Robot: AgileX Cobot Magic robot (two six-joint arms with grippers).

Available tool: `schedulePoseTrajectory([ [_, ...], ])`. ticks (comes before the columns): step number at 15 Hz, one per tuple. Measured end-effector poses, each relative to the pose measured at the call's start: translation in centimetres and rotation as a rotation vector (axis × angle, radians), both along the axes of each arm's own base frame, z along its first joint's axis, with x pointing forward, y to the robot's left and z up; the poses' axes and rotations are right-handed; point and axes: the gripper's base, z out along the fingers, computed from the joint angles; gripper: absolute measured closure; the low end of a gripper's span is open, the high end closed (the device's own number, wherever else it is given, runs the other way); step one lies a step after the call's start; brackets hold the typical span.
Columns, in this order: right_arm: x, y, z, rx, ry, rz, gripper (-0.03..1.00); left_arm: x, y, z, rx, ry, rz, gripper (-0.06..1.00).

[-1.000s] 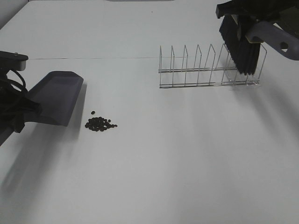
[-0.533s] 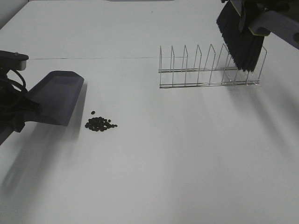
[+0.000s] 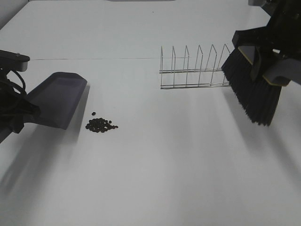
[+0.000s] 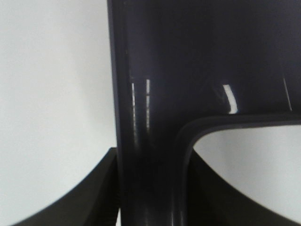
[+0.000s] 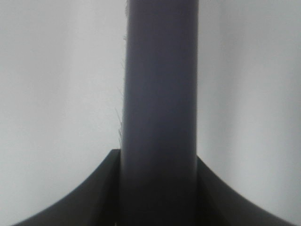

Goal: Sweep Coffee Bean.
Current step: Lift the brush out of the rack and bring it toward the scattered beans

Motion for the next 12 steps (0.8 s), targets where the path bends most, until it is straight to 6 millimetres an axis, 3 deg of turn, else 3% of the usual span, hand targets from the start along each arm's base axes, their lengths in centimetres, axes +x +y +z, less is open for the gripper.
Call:
schedulePoseTrajectory([
  [3,-1.1,0.4,-3.1,0.066,0.024,-0.028,0.61,0.2,-0.1,0.0,0.004,-0.013,-0.057,0.60],
  [6,-1.8,0.5,-4.6,0.086,0.038,-0.038,0.61,-0.2,0.1,-1.0,0.004,-0.046,-0.082,0.60],
  [8,-1.7,0.5,-4.7,0.086,0.027,-0.038,0.61,-2.4,0.7,-2.6,0.019,-0.023,-0.101,0.60],
  [12,-1.9,1.6,-4.7,-0.033,0.008,0.032,0.61,-2.6,0.8,-3.1,0.030,-0.050,-0.132,0.60],
])
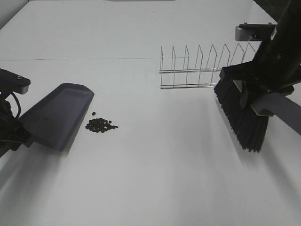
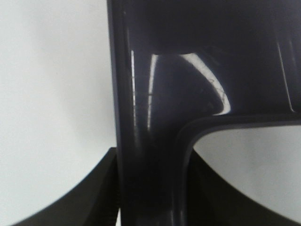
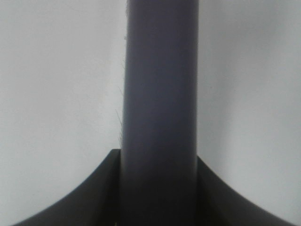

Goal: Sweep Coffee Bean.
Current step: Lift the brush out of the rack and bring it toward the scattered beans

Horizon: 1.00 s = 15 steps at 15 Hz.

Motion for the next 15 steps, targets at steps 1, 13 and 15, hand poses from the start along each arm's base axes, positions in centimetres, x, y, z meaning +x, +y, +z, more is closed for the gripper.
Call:
schedulePoseTrajectory([
  [1,-0.1,1.1,0.0,-0.047,-0.021,0.026,0.61,0.0,0.0,0.0,0.004,-0.004,-0.004,0.60],
  [13,2.7,12.5,-0.1,-0.118,-0.129,0.252,0.61,0.1,0.0,-1.9,0.008,0.041,0.037,0.60],
  [15,3.6,13.1,-1.3,-0.152,-0.079,0.263,0.61,0.1,0.0,-1.9,0.012,0.048,0.039,0.60],
])
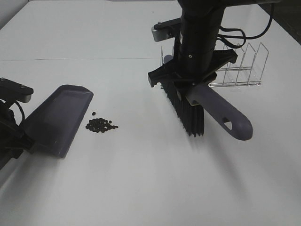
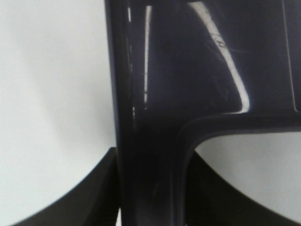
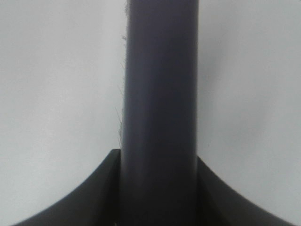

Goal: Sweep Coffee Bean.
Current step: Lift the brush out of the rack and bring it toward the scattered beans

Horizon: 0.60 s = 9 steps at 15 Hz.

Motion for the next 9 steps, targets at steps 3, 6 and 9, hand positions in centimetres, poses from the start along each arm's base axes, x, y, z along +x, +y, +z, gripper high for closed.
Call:
schedulePoseTrajectory([
  [3,1.1,0.8,-2.2,-0.055,0.077,0.025,0.61,-0.1,0.1,-1.0,0.018,0.057,0.007,0.60],
  [6,1.8,1.4,-3.0,-0.046,0.087,0.028,0.61,0.6,0.0,-1.5,0.037,0.101,0.015,0.60],
  [9,2.2,1.9,-3.9,-0.028,0.106,0.034,0.61,0.7,-0.2,-1.6,0.044,0.117,0.014,0.60],
])
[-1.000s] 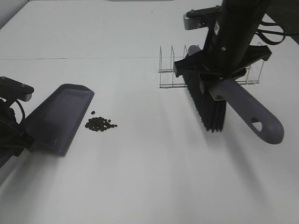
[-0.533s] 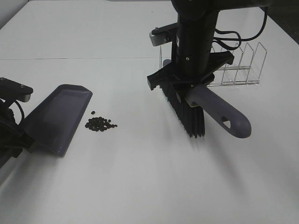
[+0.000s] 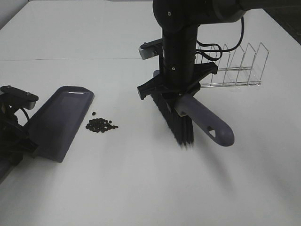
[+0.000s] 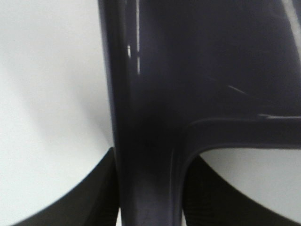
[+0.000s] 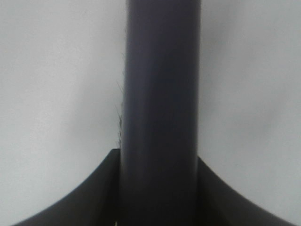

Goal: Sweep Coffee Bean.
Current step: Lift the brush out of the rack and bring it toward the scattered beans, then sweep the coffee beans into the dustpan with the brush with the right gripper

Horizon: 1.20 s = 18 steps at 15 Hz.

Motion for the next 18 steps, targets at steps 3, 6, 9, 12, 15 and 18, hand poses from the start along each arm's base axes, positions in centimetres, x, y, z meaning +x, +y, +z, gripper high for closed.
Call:
schedulePoseTrajectory([
  [3,0.7,0.5,-1.1,0.000,0.010,-0.002,0.61,-0.3,-0.6,-0.3,0.006,0.043,-0.014,0.60],
  [6,1.0,1.3,-1.7,0.051,0.037,0.019,0.61,-0.4,-1.0,-0.3,-0.004,0.050,-0.011,0.60],
  [9,1.5,2.7,-3.0,0.143,0.094,0.036,0.61,-0.4,-1.0,-0.3,-0.011,0.054,-0.001,0.60],
  [12,1.7,3.2,-3.3,0.135,0.131,0.046,0.61,-0.4,-1.1,-0.3,-0.012,0.056,0.001,0.60],
  [15,3.1,2.7,-0.6,0.023,0.048,0.108,0.61,-0.4,-1.1,-0.3,-0.015,0.057,0.002,0.60],
  [18,3.5,2.4,2.0,0.005,-0.036,0.130,0.61,-0.5,-1.1,-0.3,-0.015,0.061,0.005,0.60],
])
